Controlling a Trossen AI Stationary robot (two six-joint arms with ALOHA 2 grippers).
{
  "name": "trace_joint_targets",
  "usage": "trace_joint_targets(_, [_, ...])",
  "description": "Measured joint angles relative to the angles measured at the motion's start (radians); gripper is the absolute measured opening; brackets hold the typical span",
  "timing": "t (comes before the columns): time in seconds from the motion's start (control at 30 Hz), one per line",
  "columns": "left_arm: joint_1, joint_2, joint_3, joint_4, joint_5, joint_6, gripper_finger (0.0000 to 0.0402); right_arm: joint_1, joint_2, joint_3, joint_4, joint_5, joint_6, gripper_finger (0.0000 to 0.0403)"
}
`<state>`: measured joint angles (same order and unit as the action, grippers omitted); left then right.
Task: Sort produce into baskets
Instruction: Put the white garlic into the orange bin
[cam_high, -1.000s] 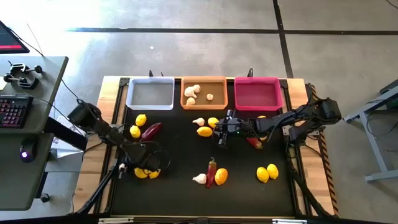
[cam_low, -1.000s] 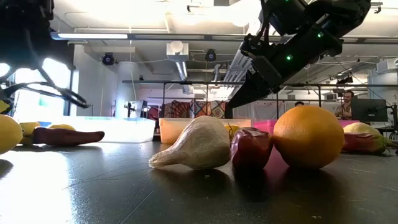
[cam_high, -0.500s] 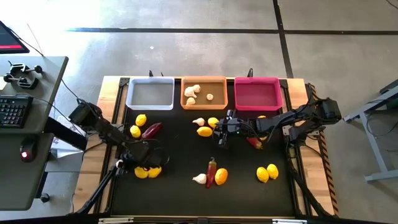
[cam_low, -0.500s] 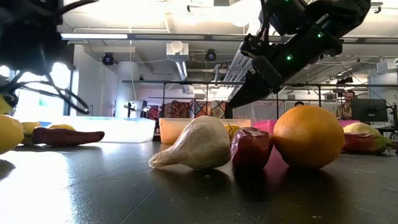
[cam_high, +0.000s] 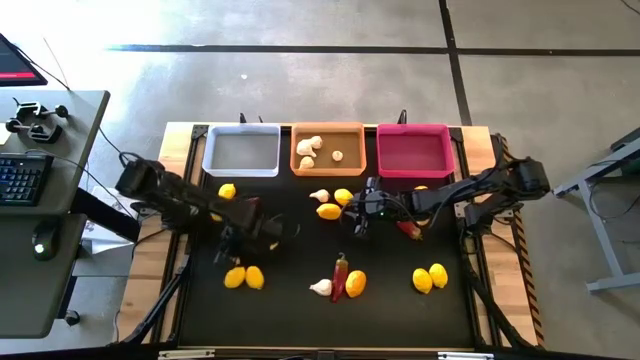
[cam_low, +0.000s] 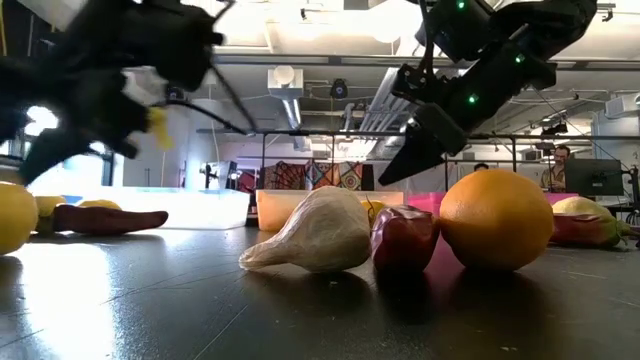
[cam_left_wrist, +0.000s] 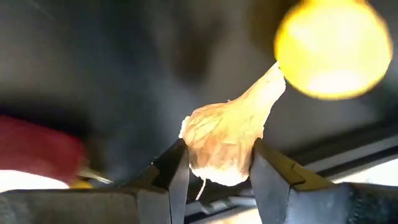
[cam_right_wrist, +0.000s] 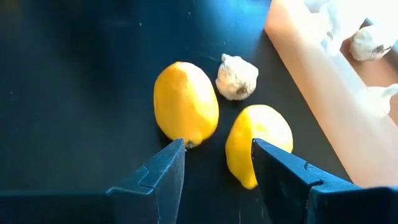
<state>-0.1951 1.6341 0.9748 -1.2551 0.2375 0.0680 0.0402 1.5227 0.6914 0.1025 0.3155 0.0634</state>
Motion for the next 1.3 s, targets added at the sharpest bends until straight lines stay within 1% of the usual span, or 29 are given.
trace_joint_targets(0.2, [0.138, 0.000, 0.032, 0.086, -0.005, 0.113, 0.0120, 0.007, -0.034, 0.000, -0.025, 0.017, -0.004, 0.0179])
trace_joint_targets(0.3, [0.198, -0.009, 0.033, 0.160, 0.005, 0.155, 0.0120, 0.023, -0.046, 0.000, -0.025, 0.017, -0.012, 0.0179])
trace_joint_targets(0.43, [0.272, -0.038, 0.033, 0.324, 0.064, 0.210, 0.0120, 0.046, -0.046, 0.000, -0.002, 0.025, -0.020, 0.0179])
trace_joint_targets(0.63, [0.395, -0.061, 0.033, 0.618, 0.224, 0.256, 0.0120, 0.069, -0.046, 0.000, 0.101, 0.026, -0.039, 0.0179])
trace_joint_targets(0.73, [0.431, -0.063, 0.023, 0.795, 0.286, 0.249, 0.0120, 0.085, -0.046, 0.000, 0.167, 0.026, -0.052, 0.0179])
trace_joint_targets(0.8, [0.447, -0.063, 0.004, 0.918, 0.310, 0.215, 0.0120, 0.095, -0.046, 0.000, 0.200, 0.026, -0.071, 0.0179])
trace_joint_targets(1.0, [0.464, -0.062, -0.051, 1.244, 0.309, 0.078, 0.0121, 0.107, -0.045, 0.000, 0.293, 0.026, -0.145, 0.0179])
trace_joint_targets(1.13, [0.474, -0.062, -0.066, 1.417, 0.282, 0.050, 0.0121, 0.102, -0.045, 0.000, 0.372, 0.027, -0.219, 0.0179])
trace_joint_targets(1.23, [0.497, -0.062, -0.086, 1.522, 0.269, 0.026, 0.0121, 0.084, -0.045, 0.007, 0.396, 0.053, -0.280, 0.0179])
trace_joint_targets(1.3, [0.524, -0.062, -0.098, 1.584, 0.270, 0.009, 0.0121, 0.067, -0.045, 0.032, 0.387, 0.095, -0.311, 0.0179])
